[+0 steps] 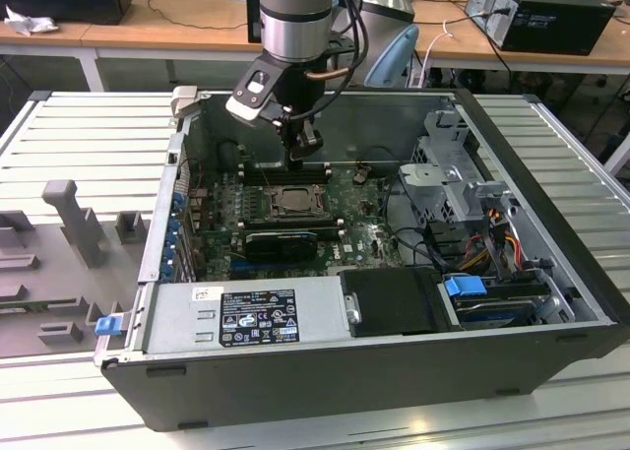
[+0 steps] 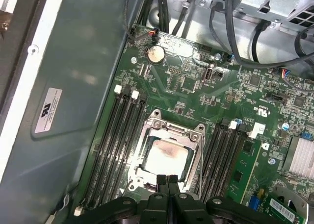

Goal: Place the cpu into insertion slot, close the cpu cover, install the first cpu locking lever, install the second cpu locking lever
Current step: 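Install the first cpu locking lever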

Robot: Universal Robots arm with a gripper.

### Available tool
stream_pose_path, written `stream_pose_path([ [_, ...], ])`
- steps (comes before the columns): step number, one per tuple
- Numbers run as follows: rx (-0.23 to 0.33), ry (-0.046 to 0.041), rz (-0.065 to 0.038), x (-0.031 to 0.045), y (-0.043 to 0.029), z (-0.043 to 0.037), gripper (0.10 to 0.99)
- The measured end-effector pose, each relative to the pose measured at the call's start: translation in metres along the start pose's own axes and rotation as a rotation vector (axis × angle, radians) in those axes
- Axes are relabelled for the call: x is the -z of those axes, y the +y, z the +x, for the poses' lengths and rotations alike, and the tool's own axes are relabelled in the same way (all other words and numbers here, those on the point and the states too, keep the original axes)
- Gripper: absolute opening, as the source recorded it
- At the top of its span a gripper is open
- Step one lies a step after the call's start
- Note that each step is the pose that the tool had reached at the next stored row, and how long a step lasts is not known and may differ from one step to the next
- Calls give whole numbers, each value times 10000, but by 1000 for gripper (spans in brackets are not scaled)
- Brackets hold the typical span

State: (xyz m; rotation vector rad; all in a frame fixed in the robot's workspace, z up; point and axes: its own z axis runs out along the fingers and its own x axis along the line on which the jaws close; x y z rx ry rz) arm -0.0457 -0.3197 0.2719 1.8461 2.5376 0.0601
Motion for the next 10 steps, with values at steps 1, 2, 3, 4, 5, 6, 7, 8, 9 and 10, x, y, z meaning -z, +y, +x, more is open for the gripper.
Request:
stream_pose_path([
  [1,18,1,1,0,0,0,106],
  [2,69,2,2,0,0,0,106],
  [3,146,4,4,0,0,0,106],
  [4,187,6,4,0,0,0,106],
  [5,241,8,5,0,0,0,106],
  [6,293,9,6,0,0,0,106],
  [7,356,11,8,0,0,0,106],
  [8,428,13,9,0,0,0,106],
  [9,535,17,11,0,0,0,106],
  [10,619,20,13,0,0,0,106],
])
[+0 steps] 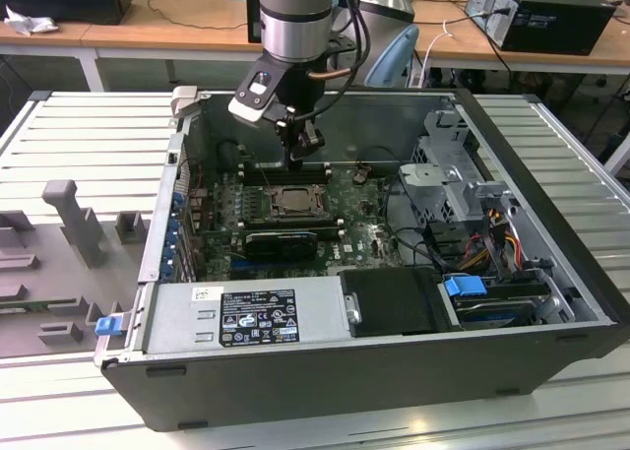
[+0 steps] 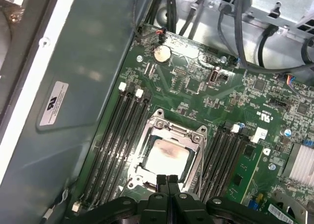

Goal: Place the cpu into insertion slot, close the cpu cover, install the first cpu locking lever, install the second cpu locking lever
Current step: 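Install the first cpu locking lever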

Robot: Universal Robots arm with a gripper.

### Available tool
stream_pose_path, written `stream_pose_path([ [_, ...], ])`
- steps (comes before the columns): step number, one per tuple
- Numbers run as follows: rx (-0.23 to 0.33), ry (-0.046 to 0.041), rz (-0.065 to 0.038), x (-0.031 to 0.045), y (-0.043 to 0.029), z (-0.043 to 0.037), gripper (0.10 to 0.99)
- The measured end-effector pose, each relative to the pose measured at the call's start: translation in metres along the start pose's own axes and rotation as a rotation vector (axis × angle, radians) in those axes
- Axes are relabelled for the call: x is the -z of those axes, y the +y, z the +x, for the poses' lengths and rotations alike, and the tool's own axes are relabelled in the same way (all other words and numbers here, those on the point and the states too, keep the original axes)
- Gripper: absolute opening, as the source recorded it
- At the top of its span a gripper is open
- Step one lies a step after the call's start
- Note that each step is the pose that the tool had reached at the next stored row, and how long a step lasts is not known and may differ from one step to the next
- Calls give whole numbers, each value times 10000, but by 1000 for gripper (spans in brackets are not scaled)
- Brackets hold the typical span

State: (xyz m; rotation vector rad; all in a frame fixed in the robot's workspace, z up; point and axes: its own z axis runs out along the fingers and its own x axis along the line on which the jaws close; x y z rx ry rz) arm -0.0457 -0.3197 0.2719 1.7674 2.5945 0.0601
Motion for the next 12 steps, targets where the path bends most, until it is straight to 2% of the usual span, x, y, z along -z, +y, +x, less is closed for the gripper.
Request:
stream_pose_path([
  [2,260,8,5,1,-1,-4,106],
  [12,455,16,7,2,-26,-66,106],
])
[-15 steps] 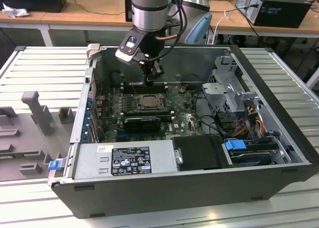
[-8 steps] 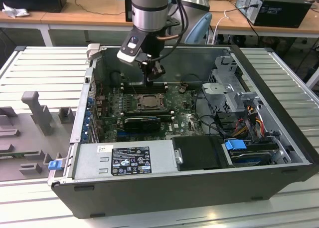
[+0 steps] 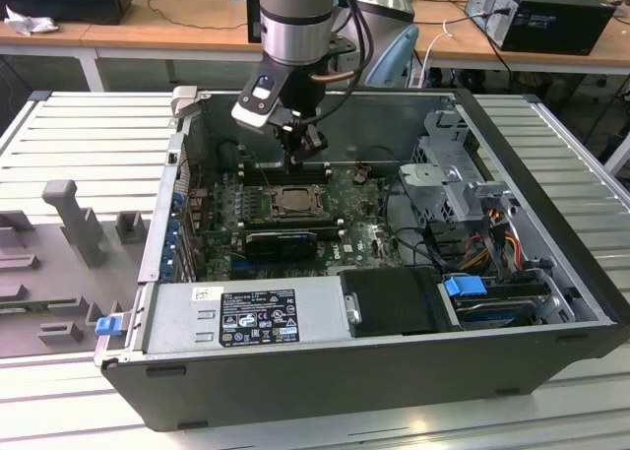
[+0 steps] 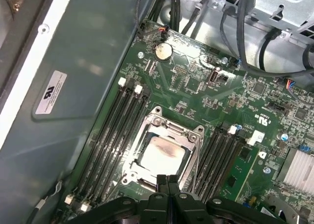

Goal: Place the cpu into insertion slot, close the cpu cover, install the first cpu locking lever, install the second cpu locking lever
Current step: 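Install the first cpu locking lever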

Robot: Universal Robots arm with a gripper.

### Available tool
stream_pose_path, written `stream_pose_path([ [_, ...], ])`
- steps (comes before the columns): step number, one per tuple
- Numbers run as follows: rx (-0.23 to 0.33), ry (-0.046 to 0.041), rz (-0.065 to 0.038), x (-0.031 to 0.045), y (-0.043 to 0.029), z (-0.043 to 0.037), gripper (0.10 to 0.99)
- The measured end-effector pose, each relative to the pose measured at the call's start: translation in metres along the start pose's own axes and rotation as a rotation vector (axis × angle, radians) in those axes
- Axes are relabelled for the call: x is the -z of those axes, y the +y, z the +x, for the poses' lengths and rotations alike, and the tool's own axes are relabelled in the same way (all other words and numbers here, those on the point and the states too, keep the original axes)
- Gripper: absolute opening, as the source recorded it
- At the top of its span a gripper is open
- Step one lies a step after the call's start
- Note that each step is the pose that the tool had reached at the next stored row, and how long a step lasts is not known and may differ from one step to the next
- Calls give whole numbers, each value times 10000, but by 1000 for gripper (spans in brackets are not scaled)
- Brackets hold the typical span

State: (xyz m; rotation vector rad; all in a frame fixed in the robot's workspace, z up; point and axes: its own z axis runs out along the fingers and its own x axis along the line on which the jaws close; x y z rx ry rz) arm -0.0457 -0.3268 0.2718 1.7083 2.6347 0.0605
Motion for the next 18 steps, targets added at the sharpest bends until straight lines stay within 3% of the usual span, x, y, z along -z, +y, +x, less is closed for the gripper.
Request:
stream_pose_path([
  [18,586,19,13,1,-2,-4,106],
])
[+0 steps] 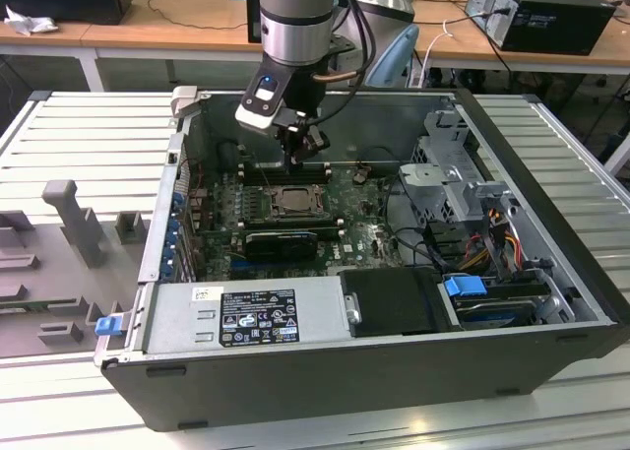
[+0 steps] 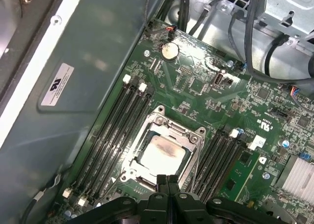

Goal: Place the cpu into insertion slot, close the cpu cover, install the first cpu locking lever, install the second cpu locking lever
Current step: 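Install the first cpu locking lever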

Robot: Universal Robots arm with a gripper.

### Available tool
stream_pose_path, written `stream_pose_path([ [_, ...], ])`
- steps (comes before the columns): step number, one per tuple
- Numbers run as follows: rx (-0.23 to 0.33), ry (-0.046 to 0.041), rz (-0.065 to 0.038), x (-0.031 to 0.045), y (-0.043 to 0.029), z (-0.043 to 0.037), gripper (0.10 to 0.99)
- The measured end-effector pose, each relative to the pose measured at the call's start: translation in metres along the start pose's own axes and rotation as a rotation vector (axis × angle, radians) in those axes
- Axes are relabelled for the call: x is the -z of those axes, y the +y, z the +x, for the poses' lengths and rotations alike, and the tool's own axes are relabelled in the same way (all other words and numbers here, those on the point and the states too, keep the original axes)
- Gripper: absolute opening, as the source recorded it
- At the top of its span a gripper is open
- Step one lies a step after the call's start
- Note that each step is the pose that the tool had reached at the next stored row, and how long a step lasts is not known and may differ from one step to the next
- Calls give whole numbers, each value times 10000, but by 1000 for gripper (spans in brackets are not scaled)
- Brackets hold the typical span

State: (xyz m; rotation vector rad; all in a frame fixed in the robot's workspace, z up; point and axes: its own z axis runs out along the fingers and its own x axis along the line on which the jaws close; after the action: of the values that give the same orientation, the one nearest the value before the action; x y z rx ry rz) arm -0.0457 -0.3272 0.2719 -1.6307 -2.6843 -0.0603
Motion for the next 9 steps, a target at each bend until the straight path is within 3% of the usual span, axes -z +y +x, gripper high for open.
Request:
stream_pose_path([
  [9,232,8,4,0,0,0,106],
])
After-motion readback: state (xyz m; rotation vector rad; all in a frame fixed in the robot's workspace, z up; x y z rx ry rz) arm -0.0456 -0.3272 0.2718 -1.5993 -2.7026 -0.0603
